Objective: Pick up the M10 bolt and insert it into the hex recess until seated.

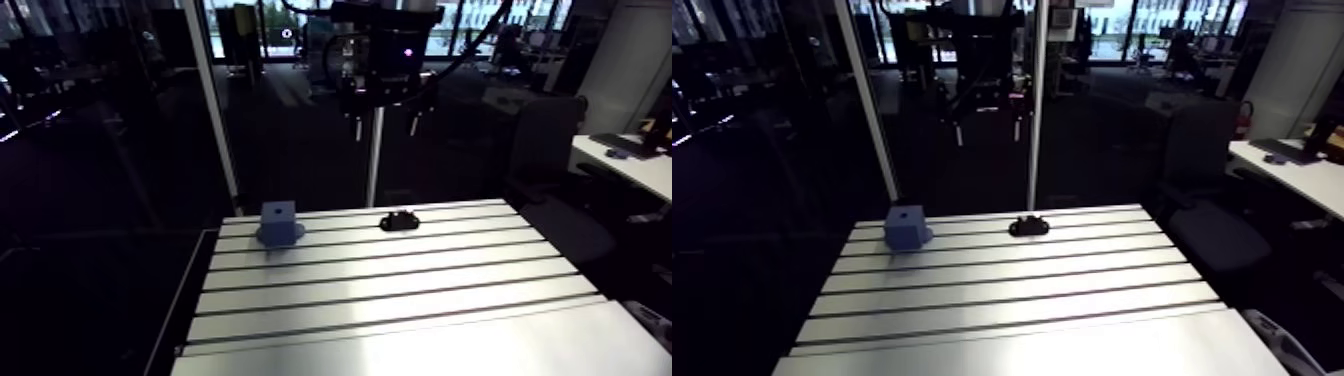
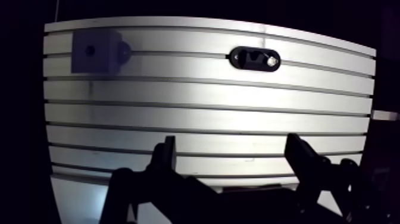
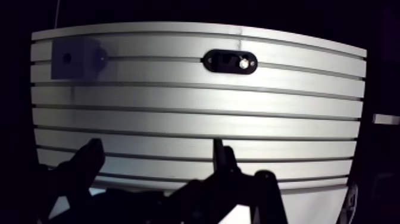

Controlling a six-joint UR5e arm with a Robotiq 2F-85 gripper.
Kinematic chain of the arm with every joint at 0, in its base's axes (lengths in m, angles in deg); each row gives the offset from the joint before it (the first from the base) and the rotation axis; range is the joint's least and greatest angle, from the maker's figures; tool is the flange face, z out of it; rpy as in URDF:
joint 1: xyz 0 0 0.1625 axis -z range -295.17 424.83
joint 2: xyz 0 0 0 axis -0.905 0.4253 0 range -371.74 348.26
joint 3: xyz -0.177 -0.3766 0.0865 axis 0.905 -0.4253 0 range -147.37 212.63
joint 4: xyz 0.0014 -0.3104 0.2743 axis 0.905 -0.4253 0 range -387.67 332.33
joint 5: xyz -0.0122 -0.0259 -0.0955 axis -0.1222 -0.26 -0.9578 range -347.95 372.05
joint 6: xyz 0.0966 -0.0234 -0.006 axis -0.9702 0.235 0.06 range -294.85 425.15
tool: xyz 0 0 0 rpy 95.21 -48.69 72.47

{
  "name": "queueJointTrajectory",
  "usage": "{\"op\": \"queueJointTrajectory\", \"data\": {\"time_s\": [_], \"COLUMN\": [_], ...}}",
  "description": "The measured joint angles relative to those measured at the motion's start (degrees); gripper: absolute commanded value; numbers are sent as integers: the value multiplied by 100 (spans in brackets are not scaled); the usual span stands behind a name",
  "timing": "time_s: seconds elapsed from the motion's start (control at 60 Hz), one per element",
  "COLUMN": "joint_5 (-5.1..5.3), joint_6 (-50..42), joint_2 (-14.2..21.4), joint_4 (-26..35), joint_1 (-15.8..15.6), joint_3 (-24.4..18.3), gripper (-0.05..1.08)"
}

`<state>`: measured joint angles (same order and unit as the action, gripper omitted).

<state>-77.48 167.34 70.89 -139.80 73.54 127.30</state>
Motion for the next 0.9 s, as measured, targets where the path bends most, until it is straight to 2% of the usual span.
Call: {"op": "queueJointTrajectory", "data": {"time_s": [0.25, 0.517, 0.65, 0.9], "joint_5": [-54, -45, -12, 140], "joint_6": [264, 434, 454, 462], "joint_2": [-380, -757, -918, -1200], "joint_4": [-544, -1308, -1564, -1862], "joint_1": [271, 580, 694, 857], "joint_3": [27, 146, 178, 208], "gripper": [1, 1, 1, 1]}}
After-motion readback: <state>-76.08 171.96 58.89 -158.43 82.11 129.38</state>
